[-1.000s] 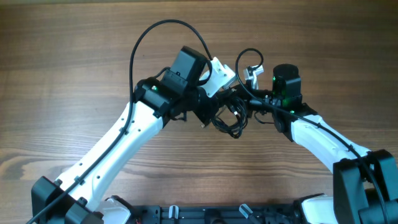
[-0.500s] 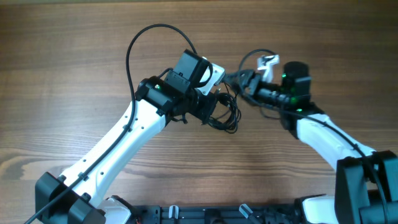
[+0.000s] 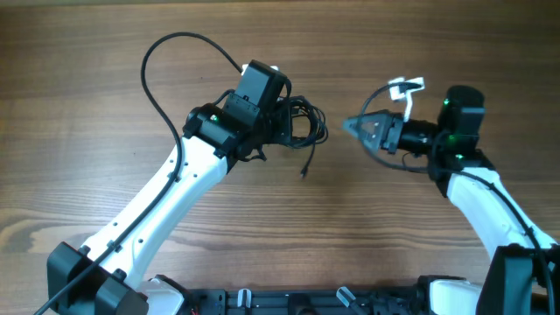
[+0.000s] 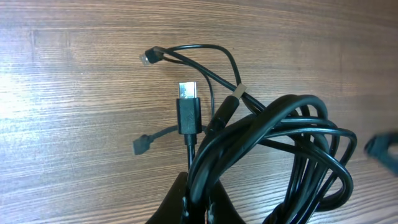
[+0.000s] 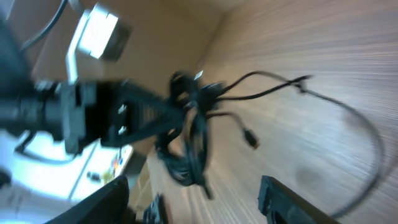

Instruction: Untangle cables

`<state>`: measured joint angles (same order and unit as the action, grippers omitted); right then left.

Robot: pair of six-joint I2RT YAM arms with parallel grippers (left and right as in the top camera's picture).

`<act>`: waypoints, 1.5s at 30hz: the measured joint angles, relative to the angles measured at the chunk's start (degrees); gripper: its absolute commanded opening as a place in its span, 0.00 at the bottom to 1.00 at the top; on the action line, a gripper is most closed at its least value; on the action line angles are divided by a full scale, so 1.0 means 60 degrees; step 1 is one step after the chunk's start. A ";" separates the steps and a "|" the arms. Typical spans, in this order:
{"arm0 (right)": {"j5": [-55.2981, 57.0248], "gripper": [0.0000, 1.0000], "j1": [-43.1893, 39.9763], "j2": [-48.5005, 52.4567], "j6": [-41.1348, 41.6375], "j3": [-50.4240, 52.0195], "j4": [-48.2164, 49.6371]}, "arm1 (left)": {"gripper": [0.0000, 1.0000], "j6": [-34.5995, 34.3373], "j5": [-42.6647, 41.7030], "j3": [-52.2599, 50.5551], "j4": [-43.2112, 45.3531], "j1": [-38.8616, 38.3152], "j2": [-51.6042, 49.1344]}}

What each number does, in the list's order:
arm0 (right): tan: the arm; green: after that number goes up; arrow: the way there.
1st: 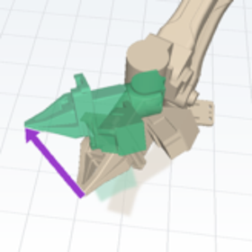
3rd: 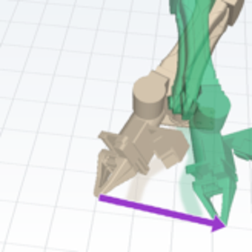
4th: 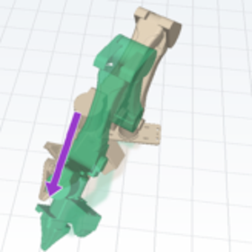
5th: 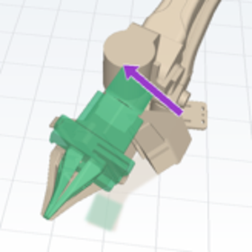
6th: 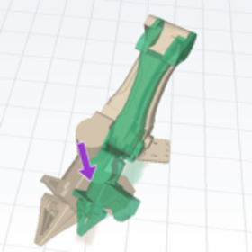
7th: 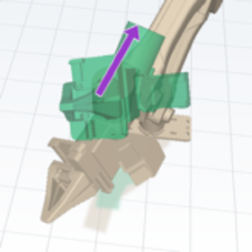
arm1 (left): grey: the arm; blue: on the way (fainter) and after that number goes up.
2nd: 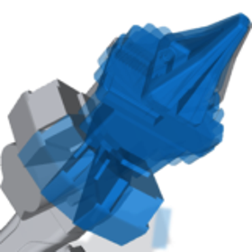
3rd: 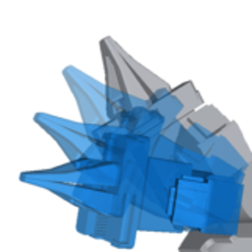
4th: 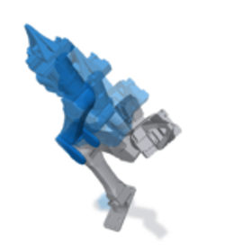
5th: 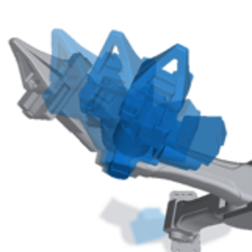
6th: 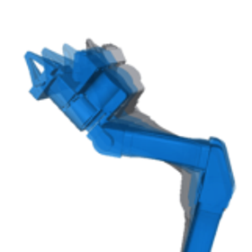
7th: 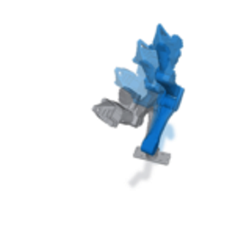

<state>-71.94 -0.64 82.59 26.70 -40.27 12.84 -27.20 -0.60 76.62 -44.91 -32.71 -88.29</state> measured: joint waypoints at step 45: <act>0.8426 0.34 0.0463 -0.0295 0.2998 -0.0219 -0.4798 | 0.04 -0.3206 -0.0062 -0.0029 -0.0415 -0.0102 -0.0335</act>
<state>-21.39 2.13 80.82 44.69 -41.58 -15.94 -46.44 -0.97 76.44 -47.40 -33.32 -90.30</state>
